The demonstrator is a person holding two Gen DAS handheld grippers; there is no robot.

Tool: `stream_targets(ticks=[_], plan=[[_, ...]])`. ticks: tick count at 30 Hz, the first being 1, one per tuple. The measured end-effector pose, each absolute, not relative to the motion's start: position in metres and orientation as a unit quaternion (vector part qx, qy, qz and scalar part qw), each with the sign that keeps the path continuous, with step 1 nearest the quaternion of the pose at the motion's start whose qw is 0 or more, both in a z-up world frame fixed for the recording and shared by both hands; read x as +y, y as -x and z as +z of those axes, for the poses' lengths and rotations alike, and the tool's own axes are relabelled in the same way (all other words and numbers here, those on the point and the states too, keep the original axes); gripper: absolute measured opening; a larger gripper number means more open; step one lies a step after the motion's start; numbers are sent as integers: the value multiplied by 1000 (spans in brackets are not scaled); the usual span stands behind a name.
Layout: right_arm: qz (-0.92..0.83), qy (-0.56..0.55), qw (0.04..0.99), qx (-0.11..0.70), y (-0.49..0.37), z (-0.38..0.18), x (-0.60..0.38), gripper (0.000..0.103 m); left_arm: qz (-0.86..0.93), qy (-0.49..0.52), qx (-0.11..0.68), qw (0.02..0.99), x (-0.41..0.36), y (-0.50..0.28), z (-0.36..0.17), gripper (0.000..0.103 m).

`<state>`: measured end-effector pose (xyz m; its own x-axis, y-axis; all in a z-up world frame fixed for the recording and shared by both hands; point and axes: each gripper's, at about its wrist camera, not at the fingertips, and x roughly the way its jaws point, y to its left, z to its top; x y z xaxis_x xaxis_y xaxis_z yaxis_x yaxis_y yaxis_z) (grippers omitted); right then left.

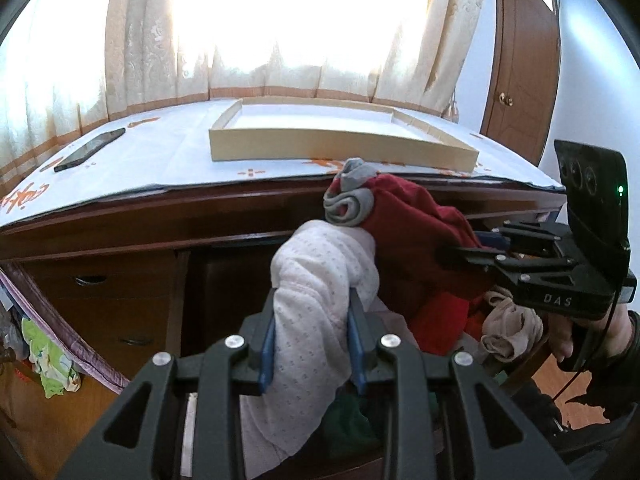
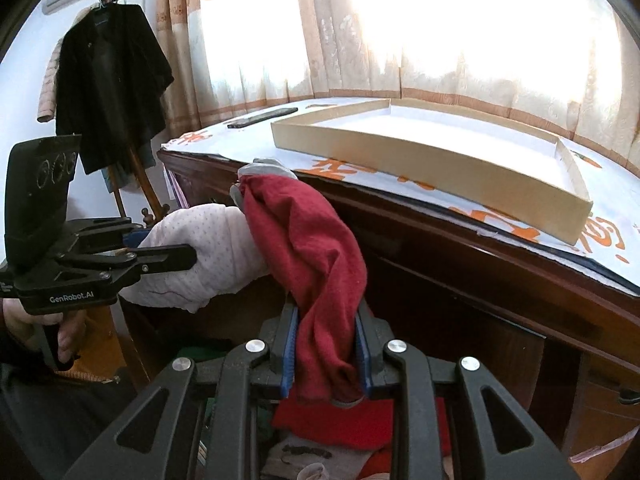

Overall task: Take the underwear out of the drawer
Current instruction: 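Lift both held garments out of the drawer up over the table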

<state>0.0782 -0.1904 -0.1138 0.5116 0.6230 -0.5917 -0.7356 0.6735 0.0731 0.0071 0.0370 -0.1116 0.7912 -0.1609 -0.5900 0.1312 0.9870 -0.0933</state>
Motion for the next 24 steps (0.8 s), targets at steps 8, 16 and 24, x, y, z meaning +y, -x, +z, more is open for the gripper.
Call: stream_targets(ticks=[8, 16, 24], plan=[[389, 83, 874, 278, -68, -109, -201, 26, -70, 22, 289, 955, 38, -2, -102, 28], [392, 53, 878, 270, -66, -102, -212, 26, -65, 33, 269, 960, 43, 1, -94, 28], [401, 44, 874, 271, -61, -92, -209, 26, -66, 40, 250, 965, 40, 1, -83, 28]])
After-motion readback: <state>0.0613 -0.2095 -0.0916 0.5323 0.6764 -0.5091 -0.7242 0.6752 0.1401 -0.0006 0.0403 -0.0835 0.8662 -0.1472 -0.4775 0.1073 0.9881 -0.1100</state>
